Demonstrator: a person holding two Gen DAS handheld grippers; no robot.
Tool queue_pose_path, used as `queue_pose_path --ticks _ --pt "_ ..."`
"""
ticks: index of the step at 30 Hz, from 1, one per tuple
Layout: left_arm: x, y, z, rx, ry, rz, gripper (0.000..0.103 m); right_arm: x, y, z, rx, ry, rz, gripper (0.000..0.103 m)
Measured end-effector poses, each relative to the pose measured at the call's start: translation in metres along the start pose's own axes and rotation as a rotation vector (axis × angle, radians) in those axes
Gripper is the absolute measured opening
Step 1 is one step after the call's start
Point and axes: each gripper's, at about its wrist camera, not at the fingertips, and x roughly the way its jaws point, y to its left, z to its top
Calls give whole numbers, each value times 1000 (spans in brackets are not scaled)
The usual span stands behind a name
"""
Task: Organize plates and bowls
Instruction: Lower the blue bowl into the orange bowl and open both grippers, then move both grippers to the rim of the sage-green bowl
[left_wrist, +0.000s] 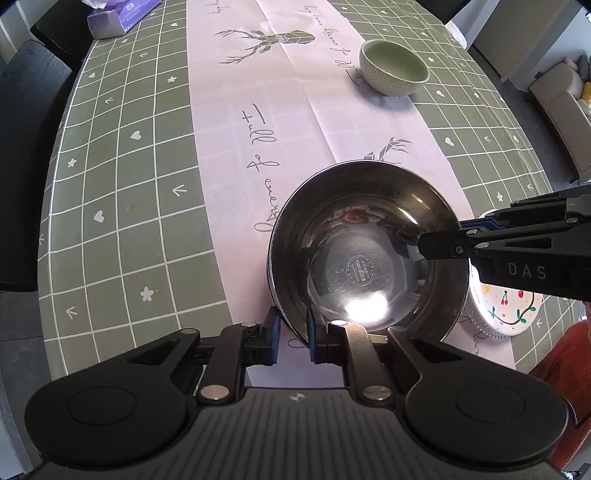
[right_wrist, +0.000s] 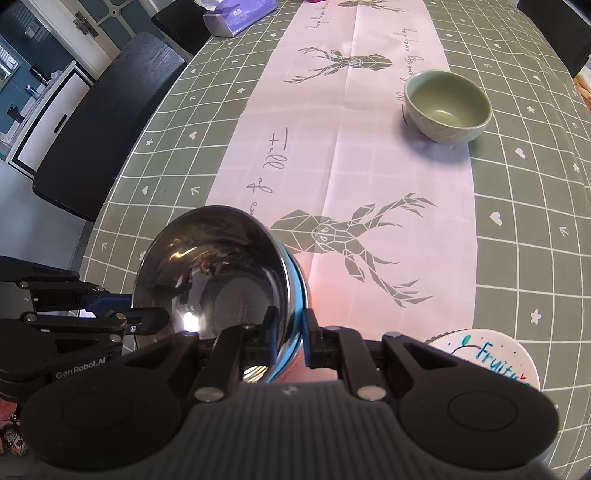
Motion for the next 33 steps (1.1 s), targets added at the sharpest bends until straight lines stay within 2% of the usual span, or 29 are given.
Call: queue_pose_path --ticks 3,9,11,14,21,26,33 --pt "0 -1 0 5 0 5 18 -1 2 -1 -10 -4 -2 16" --pt "-2 1 1 2 -1 -1 20 -5 4 -1 -32 -21 -9 17" --pt "-4 1 1 2 -9 0 27 -7 3 0 -31 -28 -6 17" --pt "-12 1 2 4 -30 -8 31 -10 2 0 -31 -36 -2 18" --pt "-38 2 10 41 -144 -3 34 -29 -4 1 -26 -93 23 29" --pt "-54 2 20 38 -245 -58 34 -45 -15 5 -1 -149 20 36" --pt "-64 -13 49 27 -345 -137 35 -62 -48 15 73 -225 -20 36"
